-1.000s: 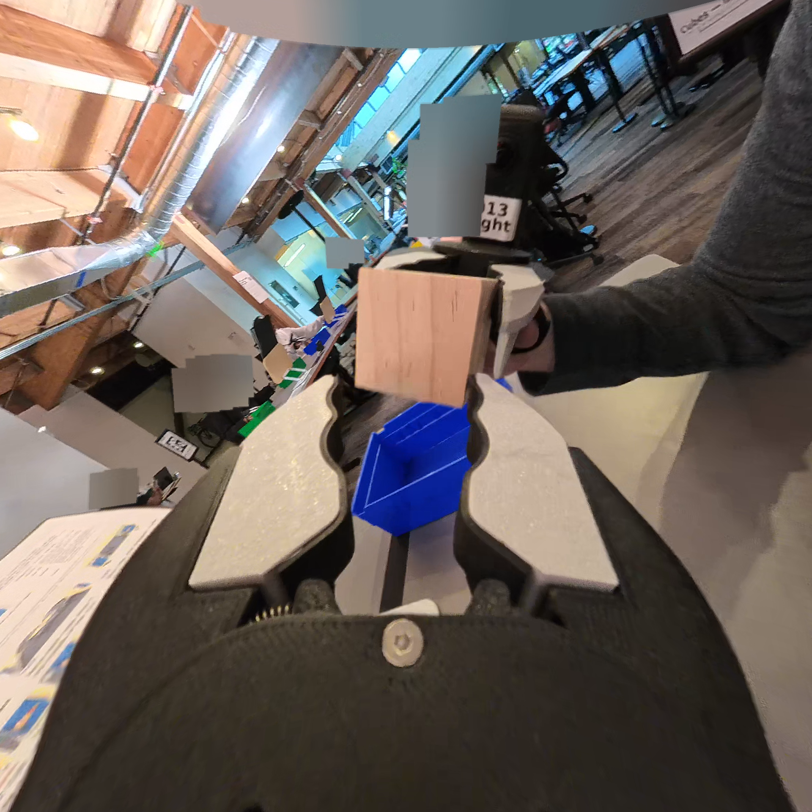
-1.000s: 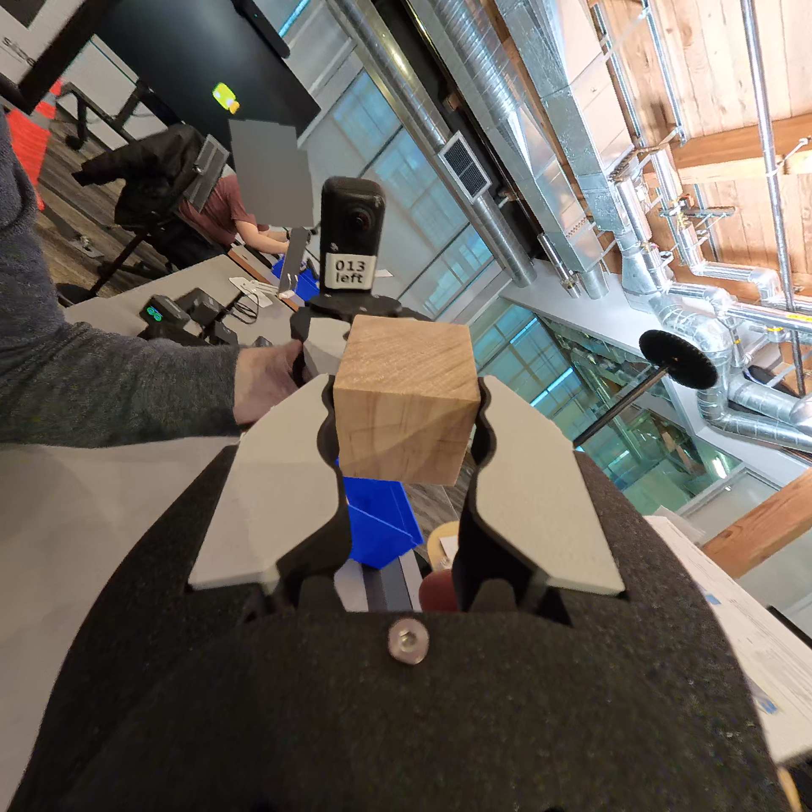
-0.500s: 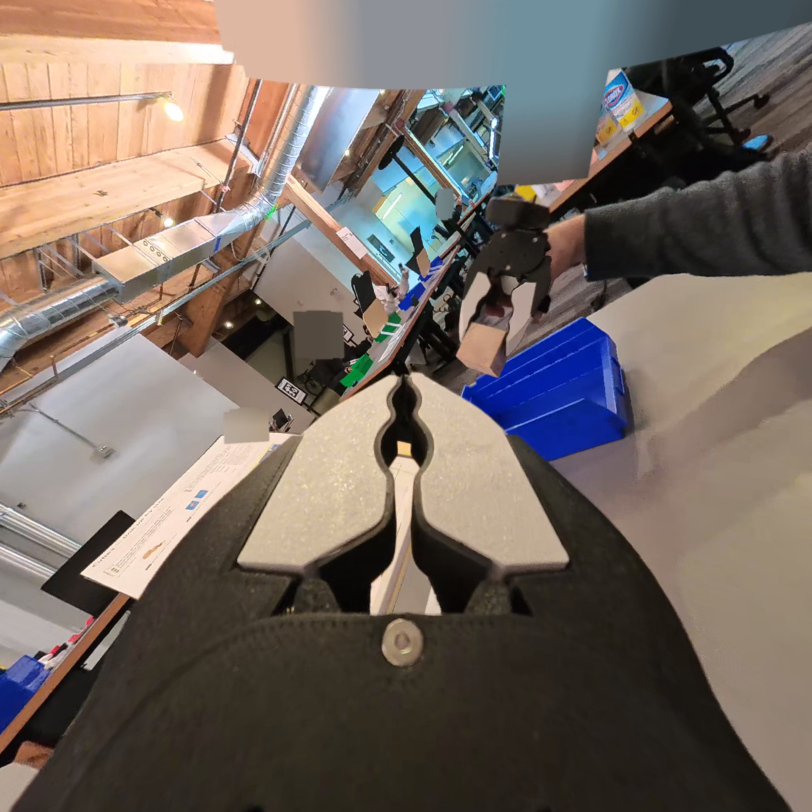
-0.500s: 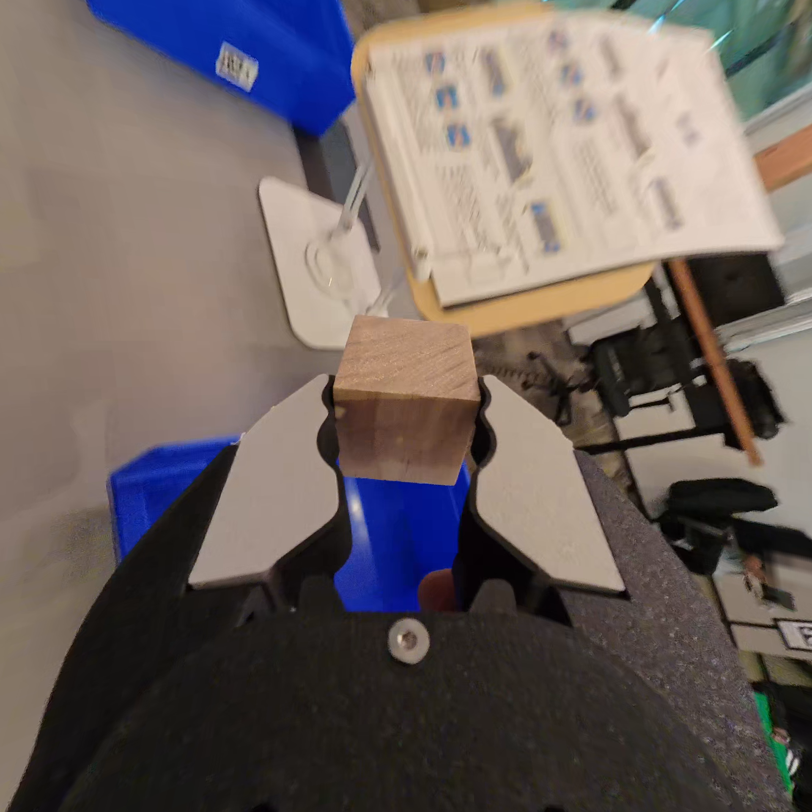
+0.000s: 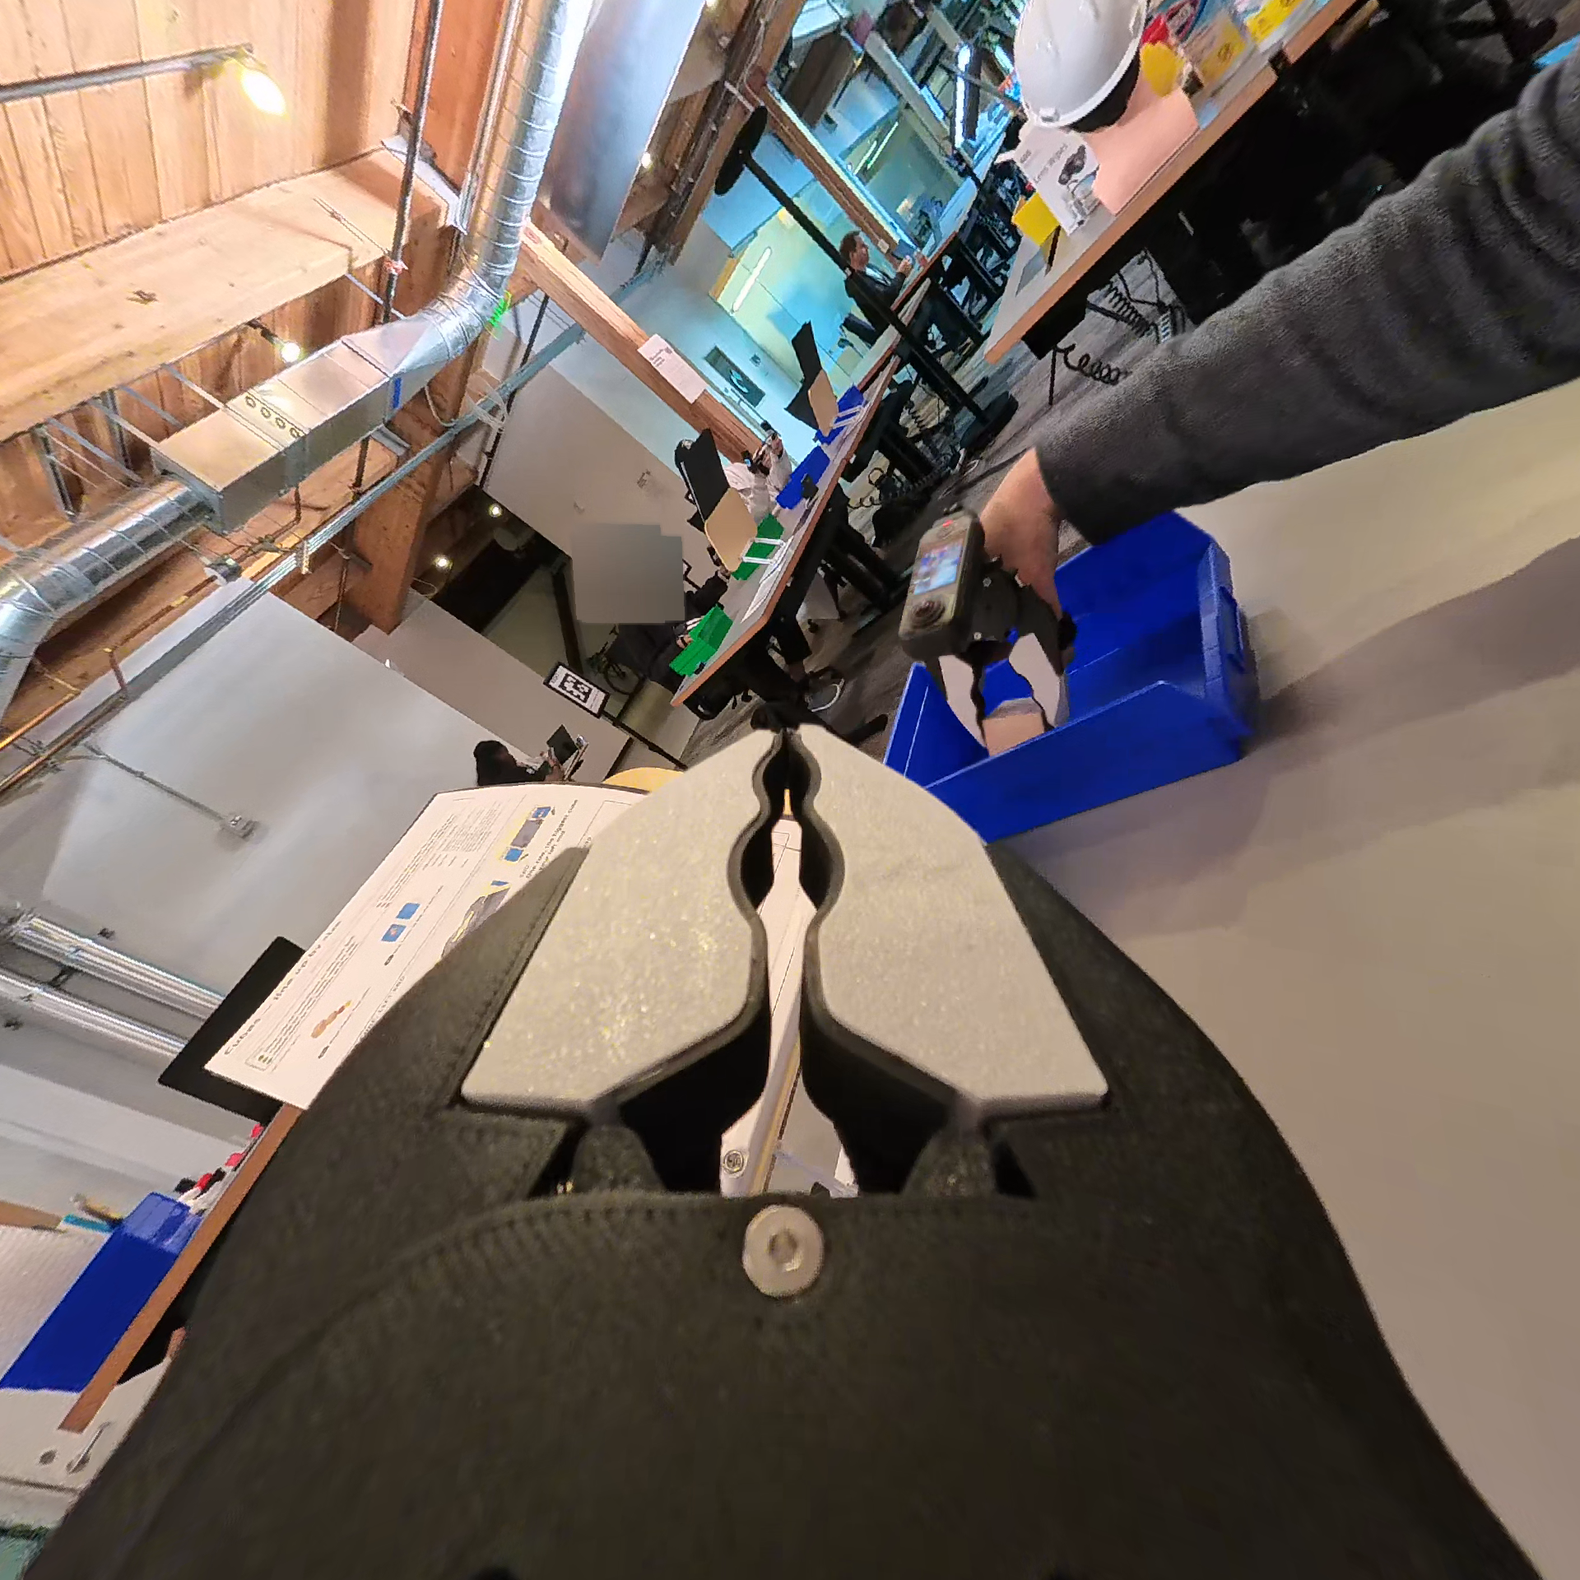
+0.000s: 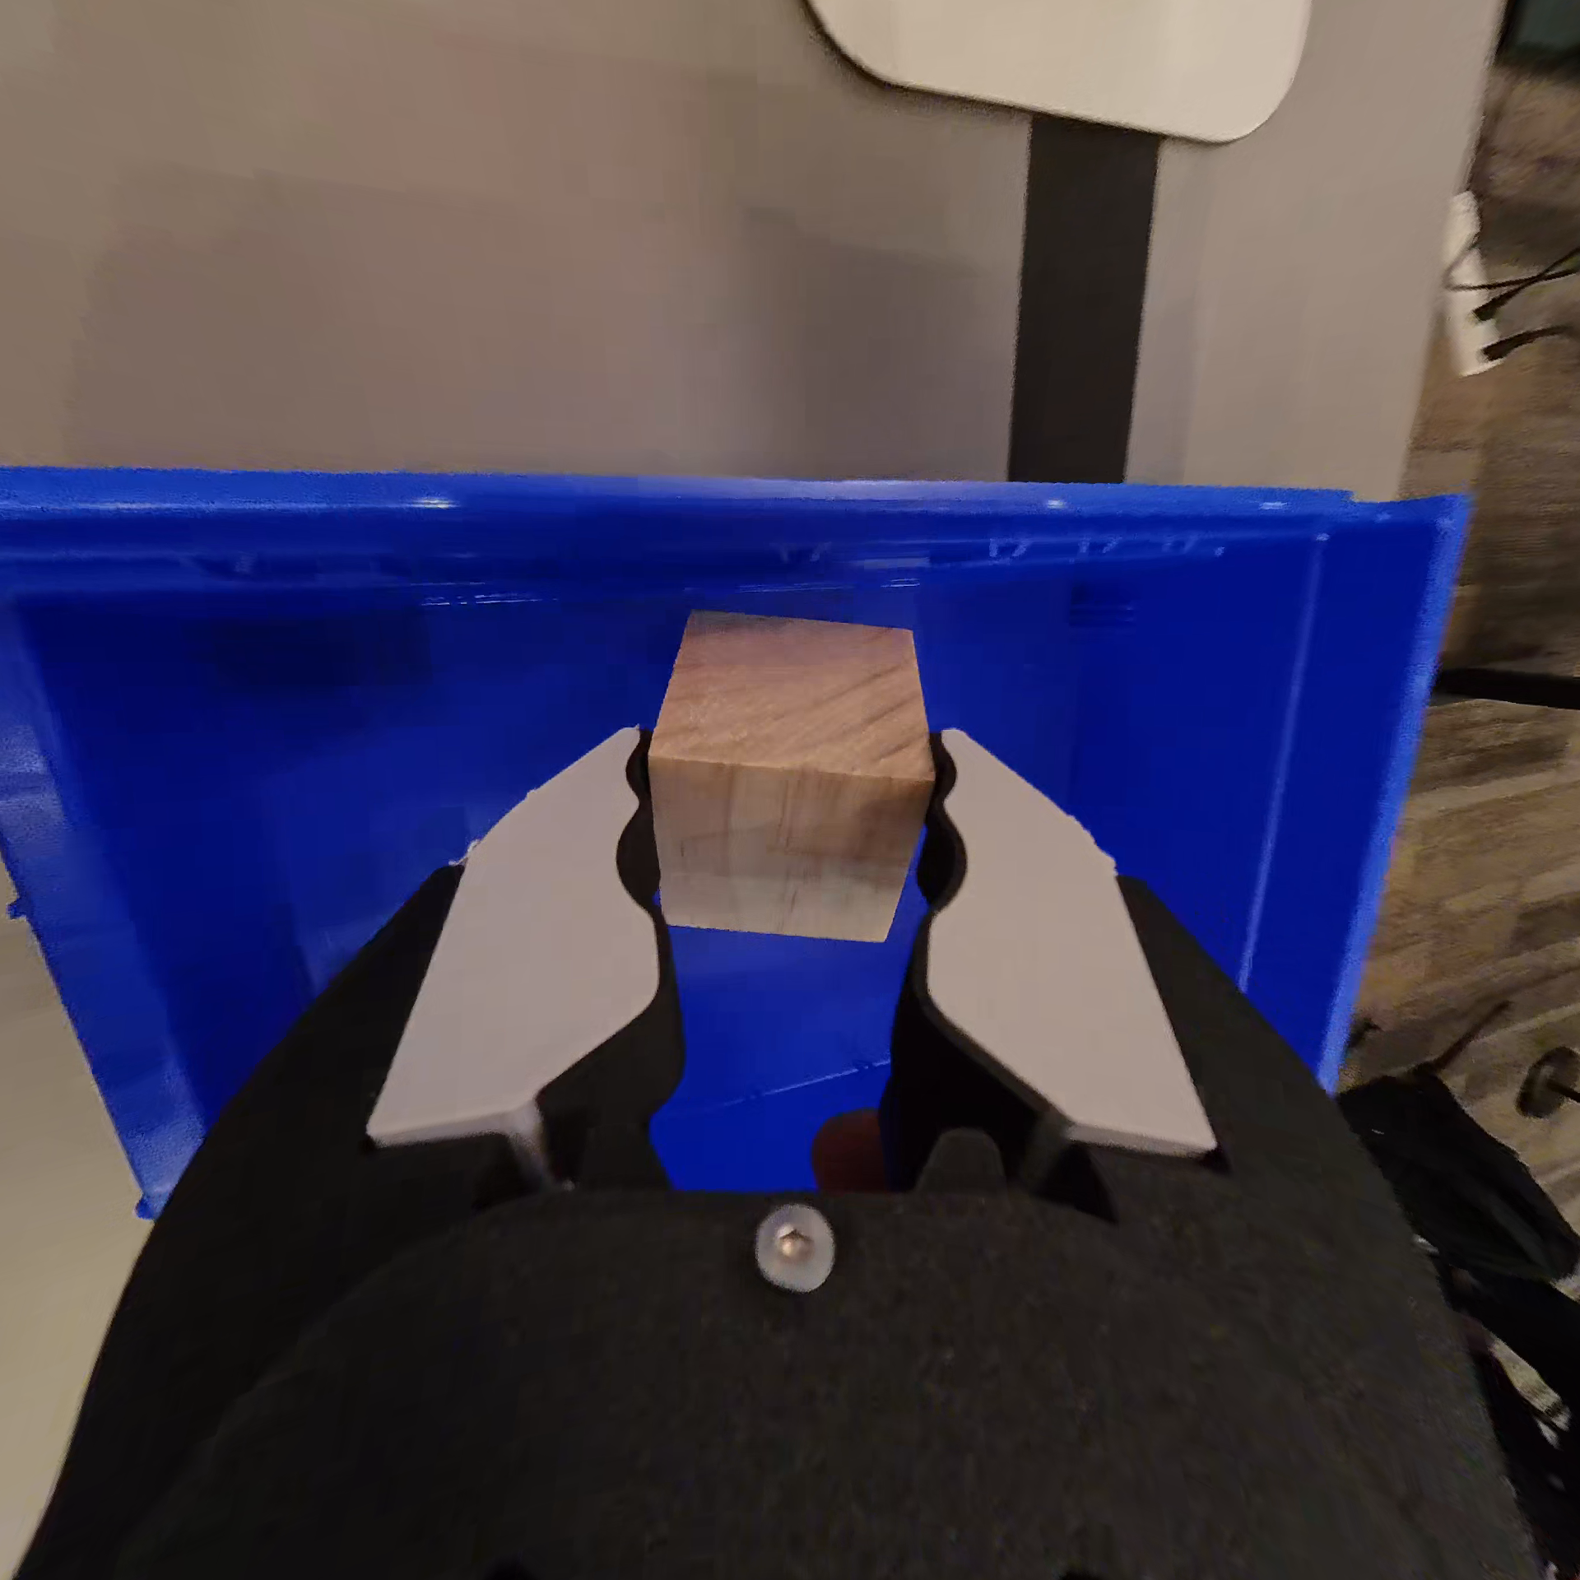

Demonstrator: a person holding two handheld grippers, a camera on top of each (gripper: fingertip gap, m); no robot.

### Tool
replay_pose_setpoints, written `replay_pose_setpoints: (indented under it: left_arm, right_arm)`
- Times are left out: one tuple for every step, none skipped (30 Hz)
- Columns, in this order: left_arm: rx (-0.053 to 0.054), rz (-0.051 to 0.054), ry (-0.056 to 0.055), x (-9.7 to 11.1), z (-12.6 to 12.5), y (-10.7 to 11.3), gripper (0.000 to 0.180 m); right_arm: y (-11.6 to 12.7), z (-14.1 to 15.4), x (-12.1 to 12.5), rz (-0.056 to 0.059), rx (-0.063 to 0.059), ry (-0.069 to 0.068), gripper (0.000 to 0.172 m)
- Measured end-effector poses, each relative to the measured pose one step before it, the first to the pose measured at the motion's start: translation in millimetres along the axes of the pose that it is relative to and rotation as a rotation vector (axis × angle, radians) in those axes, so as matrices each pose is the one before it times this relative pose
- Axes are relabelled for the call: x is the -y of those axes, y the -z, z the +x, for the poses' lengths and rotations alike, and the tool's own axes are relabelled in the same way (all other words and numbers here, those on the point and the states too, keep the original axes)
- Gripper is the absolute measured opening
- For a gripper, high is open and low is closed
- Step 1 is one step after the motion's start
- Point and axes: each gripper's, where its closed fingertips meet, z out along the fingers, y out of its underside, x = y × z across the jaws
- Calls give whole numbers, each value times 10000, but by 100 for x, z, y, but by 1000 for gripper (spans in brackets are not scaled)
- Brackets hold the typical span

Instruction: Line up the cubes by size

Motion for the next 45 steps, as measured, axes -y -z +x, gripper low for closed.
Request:
replay_pose_setpoints:
  left_arm:
    - [-6, -2, -3, 4, 11, -6, 0]
    - [-2, -14, -11, -17, -4, -4, 0]
    - [5, -25, -19, -44, -15, -3, 0]
    - [4, -39, -13, -72, -20, 5, 0]
    - [15, -46, -9, -103, -49, 9, 0]
    - [22, -25, -2, -77, -54, 22, 0]
    - [-1, 4, 20, -27, -25, 15, 0]
    - [-6, 10, 16, -26, -13, 11, 0]
    - [4, -6, 4, -42, -17, 9, 0]
    - [-2, -20, 0, -47, -3, -8, 0]
    - [-5, -22, -8, -51, 8, -13, 0]
    - [-2, -25, -8, -42, 2, -18, 0]
    - [-3, -22, -8, -39, 16, -26, 0]
    - [-9, -24, -6, -40, 13, -33, 0]
    - [-14, -38, -13, -82, 34, -44, 0]
    - [-10, -53, -23, -89, 32, -47, 0]
    - [-5, -51, -21, -86, 13, -42, 0]
    - [-3, -35, -16, -56, 22, -24, 0]
    - [-5, -5, -6, -12, 10, -10, 0]
    - [-13, 19, 5, 35, 17, 8, 0]
    - [-12, 24, 6, 48, 9, 5, 0]
    - [-5, 13, 2, 20, 12, 13, 0]
    - [-18, 0, 3, 0, 26, 0, 0]
    - [-16, -9, -2, -11, 20, -8, 0]
    - [-6, -10, -5, -18, 12, -7, 0]
    - [-16, -7, -1, -9, 33, -16, 0]
    - [-23, -9, -4, -12, 53, -21, 0]
    - [-13, -17, -12, -11, 31, -7, 0]
    - [-3, -23, -17, -25, 22, -3, 0]
    - [-3, -19, -15, -20, 10, 14, 0]
    - [4, -11, -9, 2, -11, 23, 0]
    - [20, -9, -9, -10, -43, 63, 0]
    - [40, -5, -7, -2, -87, 110, 0]
    - [55, 4, 8, -3, -132, 144, 0]
    - [63, 5, 14, -15, -162, 176, 0]
    - [73, 0, 18, -26, -191, 192, 0]
    - [77, 0, 23, -39, -191, 197, 0]
    - [85, -1, 16, -34, -202, 191, 0]
    - [69, 1, 18, -2, -172, 191, 0]
    - [63, 8, 11, 22, -146, 189, 0]
    - [68, -5, -11, 23, -139, 173, 0]
    - [65, -22, -7, -9, -143, 170, 0]
    - [78, -48, -9, -42, -160, 174, 0]
    - [130, -101, -34, -142, -245, 181, 0]
    - [129, -142, -35, -218, -251, 200, 0]
  right_arm:
    - [-491, -5, -69, -125, 256, 46, 59]
    - [-459, -16, 5, -103, 234, 58, 59]
    - [-444, -144, 24, -98, 299, 35, 59]
    - [-412, -121, -8, -133, 261, 47, 59]
    - [-369, 0, -55, -177, 159, 53, 59]
    - [-355, 36, -21, -171, 116, 61, 59]
    - [-320, -46, 23, -133, 162, 37, 59]
    - [-246, -39, 88, -78, 164, -12, 59]
    - [-125, 52, 172, -19, 108, -29, 59]
    - [-92, 68, 20, -89, 63, 13, 59]
    - [-70, 46, 27, -75, 80, -14, 59]
    - [-76, 41, 60, -40, 67, 7, 59]
    - [-110, 37, 109, 2, 49, 20, 59]
    - [-131, -18, 139, 32, 83, -22, 59]
    - [-155, 5, 144, 38, 63, -24, 59]
    - [-172, 22, 125, 9, 24, 10, 59]
    - [-144, 45, 71, -18, -18, 39, 59]
    - [-93, 5, 59, -27, -5, 50, 59]
    - [-48, -13, 82, 0, -8, 41, 59]
    - [-43, -23, 117, 21, -9, 34, 59]
    - [-37, 16, 12, -25, -18, 25, 59]
    - [13, -1, -18, -24, 5, -17, 59]
    - [9, 50, -29, -23, -12, -45, 59]
    - [56, 62, 17, 19, -44, -23, 59]
    - [92, 21, 63, 54, -10, -23, 60]
    - [114, 31, 39, 34, -7, -37, 62]
    - [117, 71, -11, -8, -50, 3, 62]
    - [169, 107, -27, -14, -88, 30, 63]
    - [209, 31, 59, 40, -46, -3, 63]
    - [239, 7, 33, 27, -38, -34, 63]
    - [299, 86, -152, -81, -121, -29, 64]
    - [445, 153, -283, -129, -206, -31, 65]
    - [640, 242, -232, -64, -290, -74, 65]
    - [829, 319, -146, 26, -391, -115, 63]
    - [982, 368, -161, 30, -450, -135, 63]
    - [1153, 355, -86, 77, -498, -161, 63]
    - [1301, 406, 126, 192, -583, -168, 61]
    - [1409, 421, 210, 178, -633, -169, 58]
    - [1506, 474, 129, 86, -725, -152, 56]
    - [1626, 627, 195, 75, -864, -141, 50]
    - [1707, 574, 548, 198, -860, -168, 46]
    - [1748, 219, 1108, 460, -657, -141, 43]
    - [1716, -8, 1622, 649, -588, -40, 40]
    - [1575, -125, 1913, 723, -545, -13, 37]
    - [1323, -412, 2046, 681, -333, -12, 35]
